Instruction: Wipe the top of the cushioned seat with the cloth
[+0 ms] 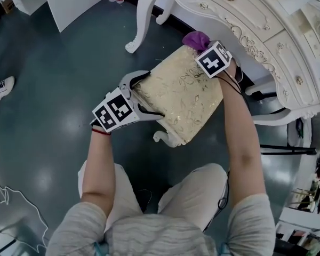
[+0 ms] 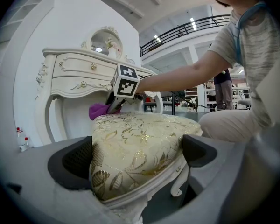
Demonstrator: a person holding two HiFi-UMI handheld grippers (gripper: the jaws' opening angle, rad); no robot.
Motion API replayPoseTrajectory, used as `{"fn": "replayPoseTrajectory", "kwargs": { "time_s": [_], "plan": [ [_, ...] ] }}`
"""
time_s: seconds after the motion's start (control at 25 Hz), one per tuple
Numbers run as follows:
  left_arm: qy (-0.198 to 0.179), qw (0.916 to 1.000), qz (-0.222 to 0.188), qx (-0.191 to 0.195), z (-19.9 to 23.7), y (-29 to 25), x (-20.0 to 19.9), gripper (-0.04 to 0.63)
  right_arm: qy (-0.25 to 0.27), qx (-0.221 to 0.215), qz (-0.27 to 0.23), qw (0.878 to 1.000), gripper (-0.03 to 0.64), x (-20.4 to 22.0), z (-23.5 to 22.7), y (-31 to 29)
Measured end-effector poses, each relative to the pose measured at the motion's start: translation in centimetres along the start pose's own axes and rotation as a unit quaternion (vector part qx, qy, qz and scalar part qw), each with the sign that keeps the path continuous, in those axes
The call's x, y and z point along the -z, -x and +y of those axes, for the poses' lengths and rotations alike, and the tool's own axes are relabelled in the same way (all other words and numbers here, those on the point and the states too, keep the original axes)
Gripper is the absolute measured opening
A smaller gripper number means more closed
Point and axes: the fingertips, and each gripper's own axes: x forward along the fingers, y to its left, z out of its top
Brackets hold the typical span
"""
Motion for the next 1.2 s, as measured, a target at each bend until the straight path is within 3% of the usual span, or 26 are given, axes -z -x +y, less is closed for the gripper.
{"fn": "replayPoseTrajectory", "kwargs": {
  "time_s": [0.6,1.2],
  "plan": [
    [0.001,1.0,-0.003,0.003,0.0,0.1,0.1,0.592,-0.008,-0.03,-0.019,0.999,0.118,-0.6,2.6,1.4],
    [0.001,0.9999,-0.009,0.007,0.0,0.1,0.0,0.592,0.008,-0.028,-0.026,0.999,0.118,-1.4,4.4,2.8]
  ]
}}
